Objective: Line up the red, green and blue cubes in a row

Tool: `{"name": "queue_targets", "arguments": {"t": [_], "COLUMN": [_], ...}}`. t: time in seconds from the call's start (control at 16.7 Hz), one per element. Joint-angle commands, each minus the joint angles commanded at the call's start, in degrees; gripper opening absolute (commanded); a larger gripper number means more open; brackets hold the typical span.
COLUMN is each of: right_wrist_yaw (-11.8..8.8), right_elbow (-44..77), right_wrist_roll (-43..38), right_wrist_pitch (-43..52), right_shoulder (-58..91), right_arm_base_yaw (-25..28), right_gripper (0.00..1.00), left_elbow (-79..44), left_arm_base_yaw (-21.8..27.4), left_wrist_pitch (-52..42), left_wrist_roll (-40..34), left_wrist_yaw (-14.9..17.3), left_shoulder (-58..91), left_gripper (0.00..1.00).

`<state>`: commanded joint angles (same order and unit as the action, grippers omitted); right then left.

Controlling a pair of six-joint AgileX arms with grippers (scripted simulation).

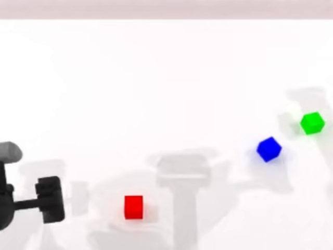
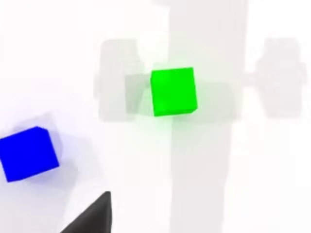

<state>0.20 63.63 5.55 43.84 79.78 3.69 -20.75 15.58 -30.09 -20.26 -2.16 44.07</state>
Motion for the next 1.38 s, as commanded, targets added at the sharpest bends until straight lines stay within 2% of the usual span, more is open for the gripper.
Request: {"name": "queue_targets", "arguments": {"t": [0.36,0.66,1.08,1.38], "right_wrist_yaw": [0.1,0.0,0.0,0.0], "right_elbow": [24.3,36.3,37.3,31.4], "right_wrist_roll": [2.0,2.9,3.0,3.0], "right_wrist_pitch": [16.4,23.2,23.6,14.4], "right_shoulder": [29.2,42.4,43.6,46.6], "right_arm_base_yaw": [1.4,2.0,1.8,2.0], "right_gripper": [1.0,1.0,1.0,1.0], "left_elbow": [16.0,20.4,20.7,20.7], "left_arm_base_yaw": [-10.9,-16.1,-16.7,-16.7], "left_wrist_pitch": [17.3,28.7,30.1,30.1], "left_wrist_roll": [13.0,19.5,20.3,20.3], "left_wrist_yaw": [1.0,2.0,2.2,2.2], "left_shoulder": [-29.0,-42.6,-44.1,-44.1], "left_gripper": [1.0,1.0,1.0,1.0]}}
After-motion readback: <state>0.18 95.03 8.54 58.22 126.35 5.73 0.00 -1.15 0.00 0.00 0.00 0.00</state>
